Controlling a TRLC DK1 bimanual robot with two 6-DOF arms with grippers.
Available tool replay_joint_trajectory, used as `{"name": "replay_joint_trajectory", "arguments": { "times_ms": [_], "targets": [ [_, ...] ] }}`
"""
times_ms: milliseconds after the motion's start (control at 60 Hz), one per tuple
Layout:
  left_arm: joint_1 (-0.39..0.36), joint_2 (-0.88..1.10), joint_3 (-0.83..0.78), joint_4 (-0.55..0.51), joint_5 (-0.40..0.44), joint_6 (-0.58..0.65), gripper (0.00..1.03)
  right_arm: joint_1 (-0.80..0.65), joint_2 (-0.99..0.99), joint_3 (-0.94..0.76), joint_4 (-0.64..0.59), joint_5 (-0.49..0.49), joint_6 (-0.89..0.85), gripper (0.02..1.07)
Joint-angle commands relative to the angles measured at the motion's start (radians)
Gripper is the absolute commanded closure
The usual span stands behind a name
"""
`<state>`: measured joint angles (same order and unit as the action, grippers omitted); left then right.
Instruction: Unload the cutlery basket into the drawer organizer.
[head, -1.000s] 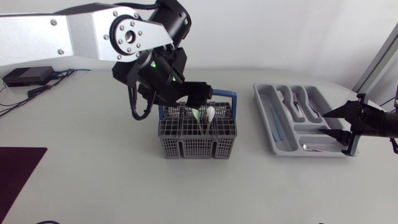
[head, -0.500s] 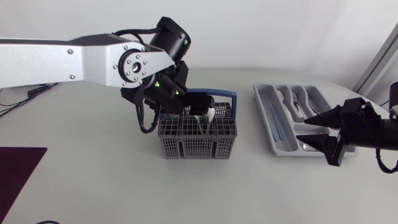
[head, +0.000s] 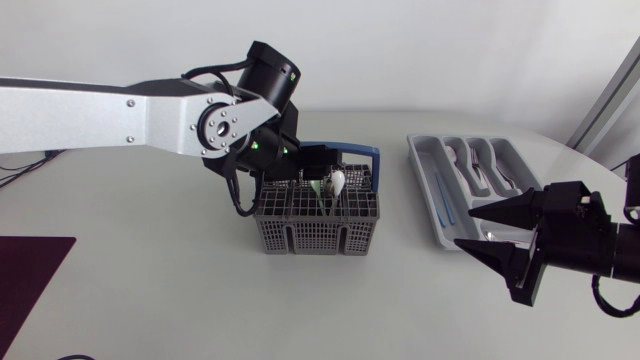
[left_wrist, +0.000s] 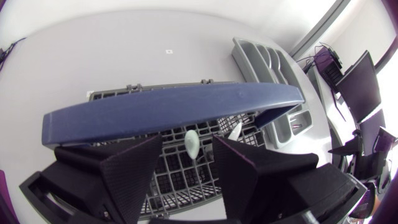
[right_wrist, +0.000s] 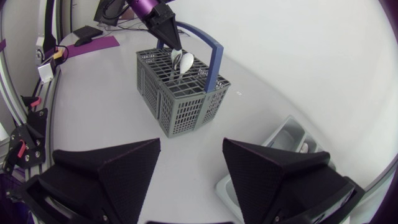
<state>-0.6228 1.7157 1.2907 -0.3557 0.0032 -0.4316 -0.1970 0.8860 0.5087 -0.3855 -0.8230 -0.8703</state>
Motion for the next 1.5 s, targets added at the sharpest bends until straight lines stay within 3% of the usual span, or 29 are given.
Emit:
{"name": "replay_joint_trajectory", "arguments": {
  "times_ms": [0,117,267,467,583,1050,1483],
  "targets": [
    [0.008,0.033,-0.028,0.018,0.007,-0.030,0.46,0.011,-0.012,-0.032,0.013,-0.007,0.030,0.34],
    [0.006,0.039,-0.031,0.020,0.007,-0.036,0.49,0.011,-0.015,-0.038,0.025,-0.005,0.031,0.34],
    [0.009,0.038,-0.033,0.020,0.009,-0.050,0.66,0.021,-0.027,-0.047,0.027,0.001,0.031,0.34],
    [0.005,0.039,-0.045,0.024,0.009,-0.064,0.70,0.036,-0.039,-0.065,0.034,0.005,0.030,0.34],
    [0.003,0.038,-0.048,0.027,0.007,-0.068,0.79,0.036,-0.048,-0.075,0.039,0.007,0.030,0.34],
    [-0.009,-0.084,-0.113,0.035,0.015,-0.072,0.80,0.097,-0.064,-0.101,0.048,0.035,0.036,0.34],
    [-0.026,-0.202,-0.179,0.112,0.014,-0.067,0.80,0.146,-0.134,-0.130,0.034,0.073,0.060,0.34]
  ]
}}
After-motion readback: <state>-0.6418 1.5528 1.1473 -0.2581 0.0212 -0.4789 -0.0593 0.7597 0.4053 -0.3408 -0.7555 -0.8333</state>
